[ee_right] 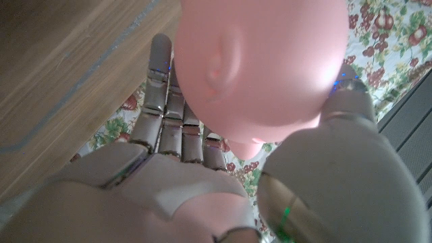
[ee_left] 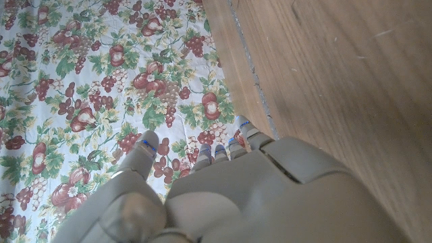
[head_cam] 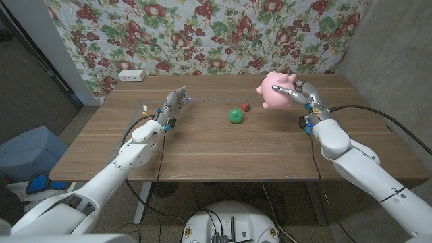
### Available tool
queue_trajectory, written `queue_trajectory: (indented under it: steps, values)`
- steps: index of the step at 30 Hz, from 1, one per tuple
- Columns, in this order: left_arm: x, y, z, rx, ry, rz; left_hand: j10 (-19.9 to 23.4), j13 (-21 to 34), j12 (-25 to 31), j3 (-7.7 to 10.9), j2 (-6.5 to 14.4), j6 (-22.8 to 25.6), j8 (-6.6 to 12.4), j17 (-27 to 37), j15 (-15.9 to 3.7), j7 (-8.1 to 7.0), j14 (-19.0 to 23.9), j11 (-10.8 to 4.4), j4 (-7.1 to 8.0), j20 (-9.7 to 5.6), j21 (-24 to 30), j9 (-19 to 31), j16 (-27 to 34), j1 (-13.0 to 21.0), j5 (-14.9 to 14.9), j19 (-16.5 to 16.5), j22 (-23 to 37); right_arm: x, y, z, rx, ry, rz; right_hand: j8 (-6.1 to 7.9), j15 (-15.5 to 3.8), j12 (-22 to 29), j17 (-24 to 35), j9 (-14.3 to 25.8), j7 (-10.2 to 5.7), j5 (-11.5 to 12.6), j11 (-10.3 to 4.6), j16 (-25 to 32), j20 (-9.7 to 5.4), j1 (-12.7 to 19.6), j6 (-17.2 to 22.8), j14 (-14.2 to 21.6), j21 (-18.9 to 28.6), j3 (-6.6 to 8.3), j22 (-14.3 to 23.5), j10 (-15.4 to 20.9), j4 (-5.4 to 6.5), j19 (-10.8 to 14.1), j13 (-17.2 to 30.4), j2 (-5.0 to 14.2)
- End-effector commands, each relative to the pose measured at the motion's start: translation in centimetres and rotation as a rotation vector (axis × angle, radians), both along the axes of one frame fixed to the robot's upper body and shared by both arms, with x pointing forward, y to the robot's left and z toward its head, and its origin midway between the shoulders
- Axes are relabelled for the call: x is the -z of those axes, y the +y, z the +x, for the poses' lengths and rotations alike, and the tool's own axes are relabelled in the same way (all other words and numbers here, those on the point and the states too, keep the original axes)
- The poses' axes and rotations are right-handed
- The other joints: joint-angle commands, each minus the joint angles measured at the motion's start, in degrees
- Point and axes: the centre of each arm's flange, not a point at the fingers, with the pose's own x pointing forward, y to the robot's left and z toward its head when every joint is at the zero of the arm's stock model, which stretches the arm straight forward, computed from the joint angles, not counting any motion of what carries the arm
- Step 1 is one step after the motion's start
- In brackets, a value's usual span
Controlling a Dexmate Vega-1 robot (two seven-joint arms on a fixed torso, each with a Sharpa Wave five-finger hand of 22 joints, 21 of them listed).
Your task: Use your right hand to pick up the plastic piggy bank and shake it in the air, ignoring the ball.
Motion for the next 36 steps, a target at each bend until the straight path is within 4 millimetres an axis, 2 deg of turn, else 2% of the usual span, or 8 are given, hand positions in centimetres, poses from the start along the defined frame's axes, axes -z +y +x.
queue_trajectory:
  steps: [1,8,23,31,36]
  values:
    - [0.1,0.2,0.2,0.0,0.006,-0.004,-0.36,0.2,-0.07,-0.08,3.97,0.3,-0.02,0.12,0.06,0.04,-0.24,0.16,-0.06,0.08,-0.21,0.22,-0.08,0.64,-0.14,0.53,0.14,-0.7,0.5,0.5,-0.035,0.131,-0.165,0.22,-25.92,4.25,35.77,12.53,-5.97,9.14,-18.6,7.56,-6.39,6.3,25.84,17.97,0.48,17.58,0.18,18.97,0.64,-6.58,17.06,15.76]
    - [0.1,0.2,0.3,0.0,0.008,-0.004,-0.38,0.2,-0.08,-0.12,3.97,0.3,-0.03,0.12,0.01,0.03,-0.22,0.17,-0.08,0.07,-0.31,0.22,-0.08,0.67,-0.14,0.58,0.15,-0.9,0.7,0.7,-0.039,0.16,-0.201,0.21,-25.8,4.11,35.77,12.7,-5.77,9.01,-18.51,7.3,-6.21,6.16,25.58,17.71,0.46,17.58,0.15,18.79,0.63,-6.96,17.07,15.83]
    - [0.0,0.3,0.5,0.0,0.008,-0.004,-0.4,0.2,-0.08,-0.19,3.98,0.4,0.0,0.11,0.03,-0.02,-0.24,0.16,-0.11,0.1,-0.55,0.22,-0.09,0.73,-0.14,0.62,0.16,-0.8,0.5,0.7,-0.01,0.126,-0.15,0.2,-25.79,3.92,35.0,12.76,-5.75,8.48,-18.37,6.81,-6.13,6.32,25.6,17.92,0.53,17.18,0.08,18.86,0.34,-7.25,16.99,16.06]
    - [0.0,0.4,0.6,-0.001,0.008,-0.006,-0.33,0.2,-0.05,-0.23,4.0,0.4,0.0,0.11,0.04,-0.03,-0.23,0.23,-0.12,0.14,-0.68,0.22,-0.09,0.77,-0.14,0.7,0.16,-0.4,0.2,0.4,0.017,0.051,-0.055,0.16,-25.77,3.87,35.3,12.79,-5.78,8.36,-18.49,6.79,-6.22,6.29,25.53,17.84,0.61,17.16,0.06,18.95,0.34,-7.18,16.99,16.14]
    - [0.1,0.5,0.6,-0.002,0.009,-0.01,-0.33,0.2,-0.05,-0.26,4.02,0.4,-0.01,0.11,0.06,0.0,-0.22,0.25,-0.12,0.15,-0.79,0.22,-0.08,0.8,-0.13,0.74,0.17,0.3,-0.1,0.1,0.047,-0.05,0.085,0.13,-25.88,3.88,35.37,12.68,-5.93,8.26,-18.6,6.76,-6.42,6.37,25.66,17.9,0.7,17.19,0.05,18.83,0.27,-7.02,17.16,16.2]
